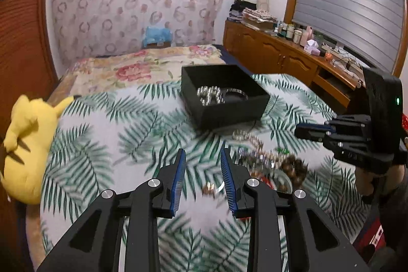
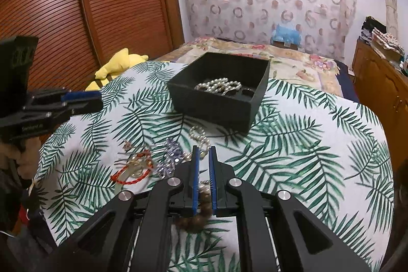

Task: Organize jewelry
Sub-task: 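Lower and release the pearls and bangle into the black box with both tools, then grasp the sparkly silver hairpin cluster with the right tool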

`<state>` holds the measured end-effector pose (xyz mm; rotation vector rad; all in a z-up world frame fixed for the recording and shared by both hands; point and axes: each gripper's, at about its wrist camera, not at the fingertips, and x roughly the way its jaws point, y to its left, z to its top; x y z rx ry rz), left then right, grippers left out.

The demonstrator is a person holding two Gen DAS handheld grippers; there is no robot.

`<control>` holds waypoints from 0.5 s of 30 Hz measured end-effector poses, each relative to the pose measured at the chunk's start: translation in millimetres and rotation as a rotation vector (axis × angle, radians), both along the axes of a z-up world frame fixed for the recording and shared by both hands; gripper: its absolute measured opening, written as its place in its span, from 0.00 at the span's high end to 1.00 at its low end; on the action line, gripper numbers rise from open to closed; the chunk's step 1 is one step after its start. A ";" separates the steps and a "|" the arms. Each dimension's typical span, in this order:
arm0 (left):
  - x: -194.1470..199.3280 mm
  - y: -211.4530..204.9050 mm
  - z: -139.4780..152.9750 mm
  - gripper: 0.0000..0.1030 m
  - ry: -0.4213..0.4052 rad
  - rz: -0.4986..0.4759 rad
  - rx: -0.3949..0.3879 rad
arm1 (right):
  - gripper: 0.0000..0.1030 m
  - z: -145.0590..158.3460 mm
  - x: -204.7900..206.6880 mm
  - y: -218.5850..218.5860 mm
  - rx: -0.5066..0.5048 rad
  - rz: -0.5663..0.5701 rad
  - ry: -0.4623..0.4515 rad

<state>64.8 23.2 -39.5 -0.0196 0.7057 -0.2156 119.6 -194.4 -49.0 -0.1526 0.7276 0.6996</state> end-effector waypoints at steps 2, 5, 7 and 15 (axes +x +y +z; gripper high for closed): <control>-7.3 3.0 -3.8 0.69 0.008 0.007 -0.002 | 0.86 -2.8 -1.3 5.7 -0.009 0.015 0.014; -18.4 8.8 -9.9 0.67 0.021 0.015 -0.011 | 0.86 -5.3 0.3 14.1 -0.016 0.033 0.032; -22.5 11.1 -13.5 0.67 0.029 0.019 -0.013 | 0.85 -7.8 3.1 21.5 -0.016 0.050 0.055; -29.8 17.4 -26.0 0.66 0.052 0.024 -0.010 | 0.74 -21.2 18.8 47.1 -0.044 0.070 0.124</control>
